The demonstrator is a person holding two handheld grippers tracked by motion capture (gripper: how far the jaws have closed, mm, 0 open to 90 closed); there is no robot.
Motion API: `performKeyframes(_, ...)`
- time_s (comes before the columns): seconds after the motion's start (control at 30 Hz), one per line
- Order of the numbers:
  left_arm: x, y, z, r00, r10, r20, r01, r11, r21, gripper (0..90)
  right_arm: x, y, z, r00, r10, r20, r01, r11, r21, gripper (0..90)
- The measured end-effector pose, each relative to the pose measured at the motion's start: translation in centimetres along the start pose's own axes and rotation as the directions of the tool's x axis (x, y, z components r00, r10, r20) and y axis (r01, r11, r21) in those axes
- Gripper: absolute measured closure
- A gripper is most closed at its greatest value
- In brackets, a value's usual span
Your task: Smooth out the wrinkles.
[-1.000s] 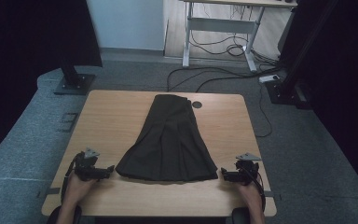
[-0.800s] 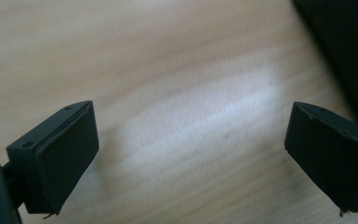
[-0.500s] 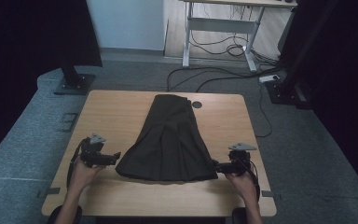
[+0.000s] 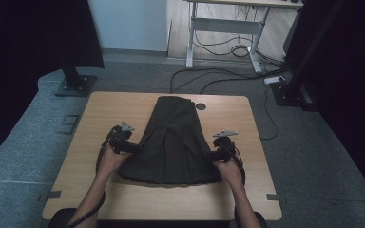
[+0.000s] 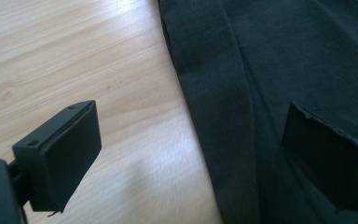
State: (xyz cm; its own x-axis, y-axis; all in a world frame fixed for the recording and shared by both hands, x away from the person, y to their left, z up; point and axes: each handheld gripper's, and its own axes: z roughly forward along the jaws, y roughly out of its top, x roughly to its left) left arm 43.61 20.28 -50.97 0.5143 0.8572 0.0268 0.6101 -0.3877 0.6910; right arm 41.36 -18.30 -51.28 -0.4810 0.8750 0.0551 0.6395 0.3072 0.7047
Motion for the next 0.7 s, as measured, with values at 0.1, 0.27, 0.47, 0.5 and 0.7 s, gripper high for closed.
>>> performKeyframes(0.1, 0.1, -0.2, 1.1, 0.9999, -0.013, -0.003, 0.013, 0.9998, 0.014, 4.6, -0.1, -0.2, 1.2, 0.9999, 0.003, 0.012, -0.003, 1.000, 0.011, 10.1)
performKeyframes(0.27, 0.0, -1.2, 2.6, 1.0000, -0.004, -0.009, 0.004, 0.9982, 0.059, 4.6, -0.4, -1.0, 3.0, 0.9995, 0.009, 0.031, -0.011, 0.999, 0.051, 6.5)
performKeyframes(0.47, -0.2, -2.2, 2.2, 0.9995, -0.030, 0.001, 0.030, 0.9992, 0.026, 8.3, -0.4, -2.0, 3.3, 0.9977, 0.037, 0.057, -0.039, 0.999, 0.030, 1.3)
performKeyframes(0.5, -0.3, -2.5, 2.1, 0.9990, -0.045, 0.004, 0.045, 0.9988, 0.021, 8.4, -0.3, -2.1, 3.2, 0.9972, 0.041, 0.062, -0.043, 0.999, 0.029, 1.3)
performKeyframes(0.7, -1.2, -4.4, 0.7, 0.9971, -0.072, 0.023, 0.072, 0.9974, 0.000, 8.6, 0.8, -3.7, 2.0, 0.9970, 0.043, 0.065, -0.043, 0.999, 0.001, 1.8)
